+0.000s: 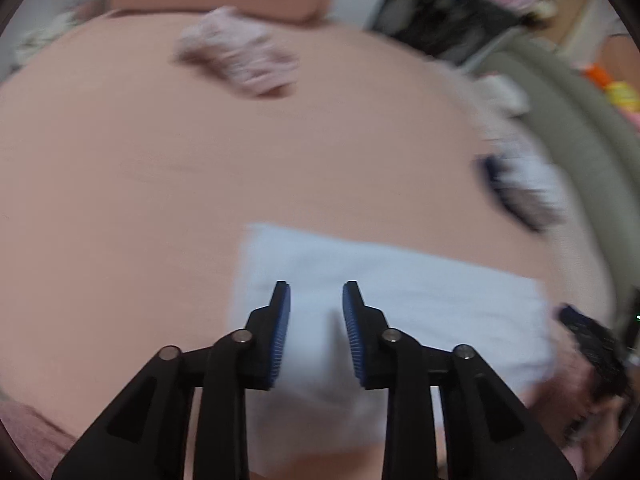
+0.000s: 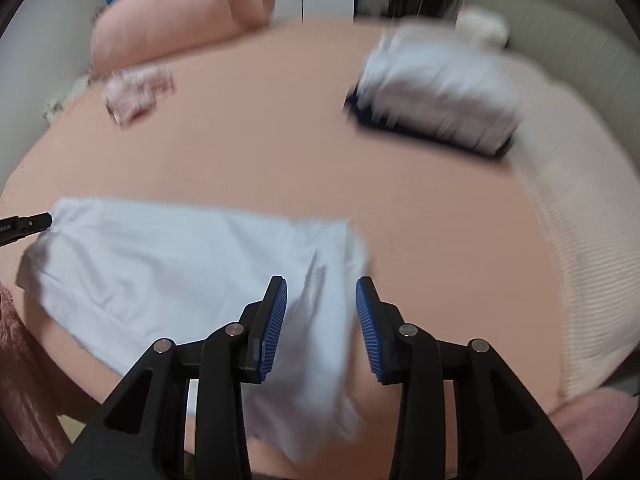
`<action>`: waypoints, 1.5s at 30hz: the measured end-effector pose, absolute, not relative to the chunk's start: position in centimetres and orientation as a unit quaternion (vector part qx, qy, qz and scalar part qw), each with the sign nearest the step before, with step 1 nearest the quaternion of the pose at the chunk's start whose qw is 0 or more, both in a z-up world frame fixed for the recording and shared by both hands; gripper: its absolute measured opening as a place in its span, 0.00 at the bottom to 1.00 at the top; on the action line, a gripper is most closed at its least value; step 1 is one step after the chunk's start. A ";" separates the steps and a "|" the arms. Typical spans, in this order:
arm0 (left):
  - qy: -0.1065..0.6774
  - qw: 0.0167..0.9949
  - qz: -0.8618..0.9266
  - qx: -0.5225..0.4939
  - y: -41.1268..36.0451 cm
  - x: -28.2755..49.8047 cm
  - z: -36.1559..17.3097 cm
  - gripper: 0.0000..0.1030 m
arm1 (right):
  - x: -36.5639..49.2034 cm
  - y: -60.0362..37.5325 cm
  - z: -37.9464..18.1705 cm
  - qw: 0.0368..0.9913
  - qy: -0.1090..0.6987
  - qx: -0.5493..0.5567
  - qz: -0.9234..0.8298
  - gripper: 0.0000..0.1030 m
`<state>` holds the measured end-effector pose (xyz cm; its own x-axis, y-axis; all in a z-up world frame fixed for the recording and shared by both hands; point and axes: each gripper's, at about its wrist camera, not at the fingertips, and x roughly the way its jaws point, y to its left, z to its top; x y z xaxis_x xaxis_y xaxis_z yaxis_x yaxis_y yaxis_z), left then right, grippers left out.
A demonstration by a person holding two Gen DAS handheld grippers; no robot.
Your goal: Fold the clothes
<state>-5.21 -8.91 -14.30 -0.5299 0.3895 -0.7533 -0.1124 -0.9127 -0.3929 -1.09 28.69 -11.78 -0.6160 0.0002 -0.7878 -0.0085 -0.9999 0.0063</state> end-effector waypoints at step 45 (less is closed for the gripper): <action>-0.174 0.087 0.868 -0.457 -10.7 0.8 -14.5 0.33 | 1.1 32.1 -17.2 0.016 0.191 -0.551 0.812 0.80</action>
<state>0.75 -10.69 -14.55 -0.5681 0.3092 -0.7627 0.0080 -0.9246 -0.3808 1.14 32.10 -17.19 -0.3913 -0.1839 -0.9017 -0.2370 -0.9266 0.2919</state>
